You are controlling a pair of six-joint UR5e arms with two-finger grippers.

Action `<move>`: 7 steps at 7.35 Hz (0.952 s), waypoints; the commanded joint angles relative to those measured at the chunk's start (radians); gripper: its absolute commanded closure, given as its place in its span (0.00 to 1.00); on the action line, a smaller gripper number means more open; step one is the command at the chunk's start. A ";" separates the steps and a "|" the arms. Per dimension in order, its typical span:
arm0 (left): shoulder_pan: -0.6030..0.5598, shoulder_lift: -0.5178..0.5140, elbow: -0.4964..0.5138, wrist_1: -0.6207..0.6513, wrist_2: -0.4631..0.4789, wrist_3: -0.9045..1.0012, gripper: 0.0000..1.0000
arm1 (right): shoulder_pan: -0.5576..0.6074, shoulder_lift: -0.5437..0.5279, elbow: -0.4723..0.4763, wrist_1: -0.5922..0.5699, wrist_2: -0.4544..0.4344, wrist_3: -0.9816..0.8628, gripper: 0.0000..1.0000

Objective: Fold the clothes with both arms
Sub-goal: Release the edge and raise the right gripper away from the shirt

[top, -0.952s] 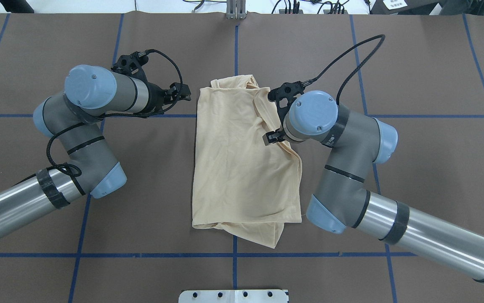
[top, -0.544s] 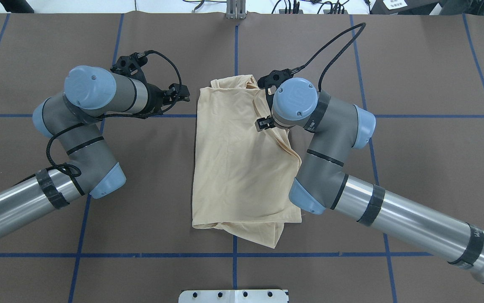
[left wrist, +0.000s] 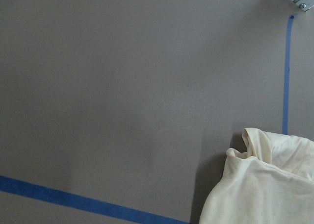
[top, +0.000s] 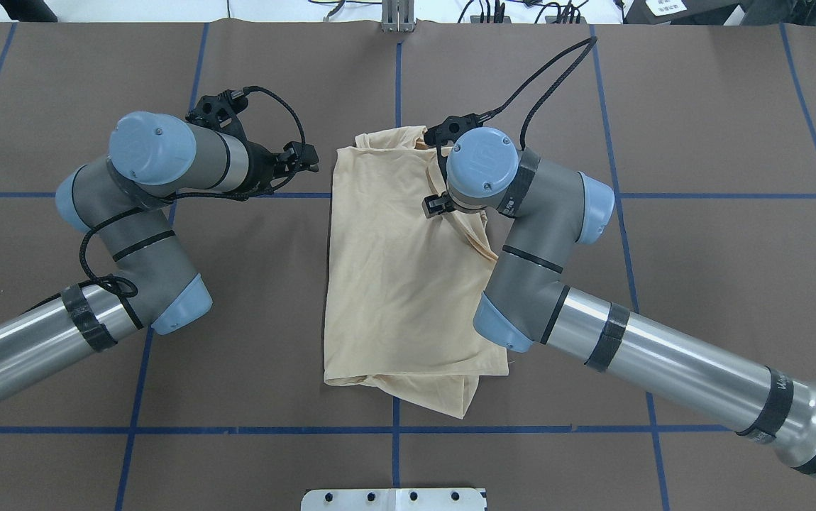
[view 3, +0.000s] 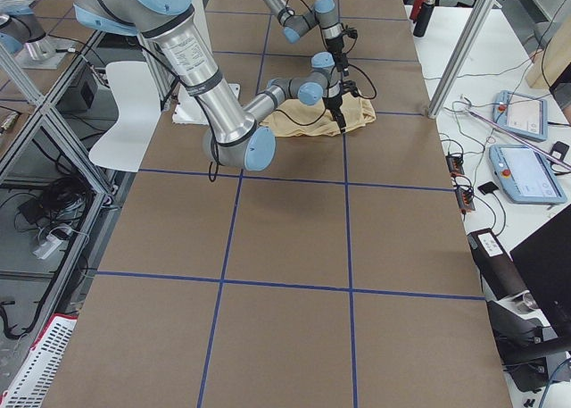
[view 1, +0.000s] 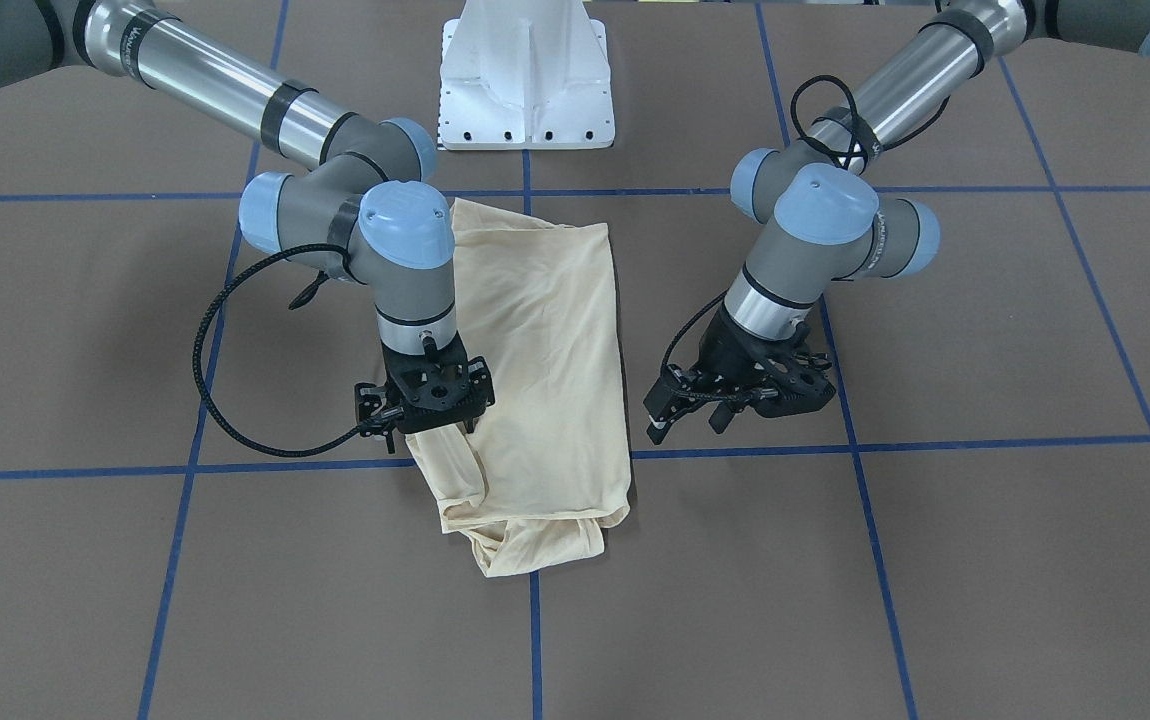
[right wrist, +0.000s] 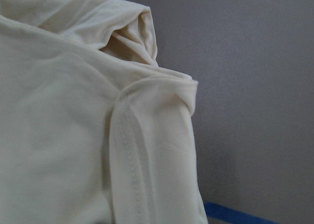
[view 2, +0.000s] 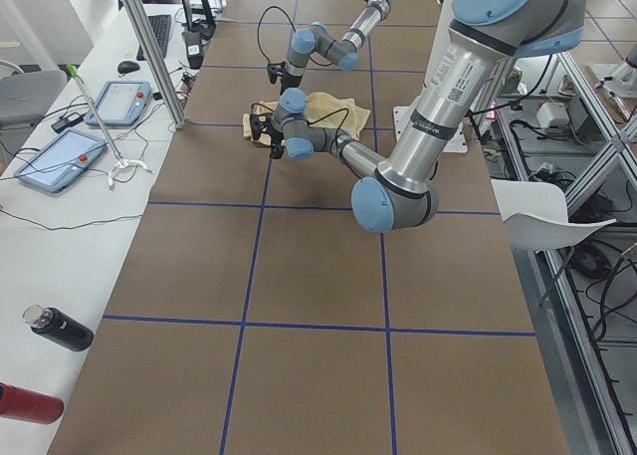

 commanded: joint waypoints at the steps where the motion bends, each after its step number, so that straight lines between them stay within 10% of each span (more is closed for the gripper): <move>1: 0.001 -0.005 0.014 -0.014 0.000 -0.003 0.00 | 0.018 -0.004 -0.004 0.000 0.000 -0.032 0.00; 7: 0.003 -0.013 0.014 -0.012 0.001 -0.007 0.00 | 0.146 -0.096 0.003 0.002 0.063 -0.204 0.00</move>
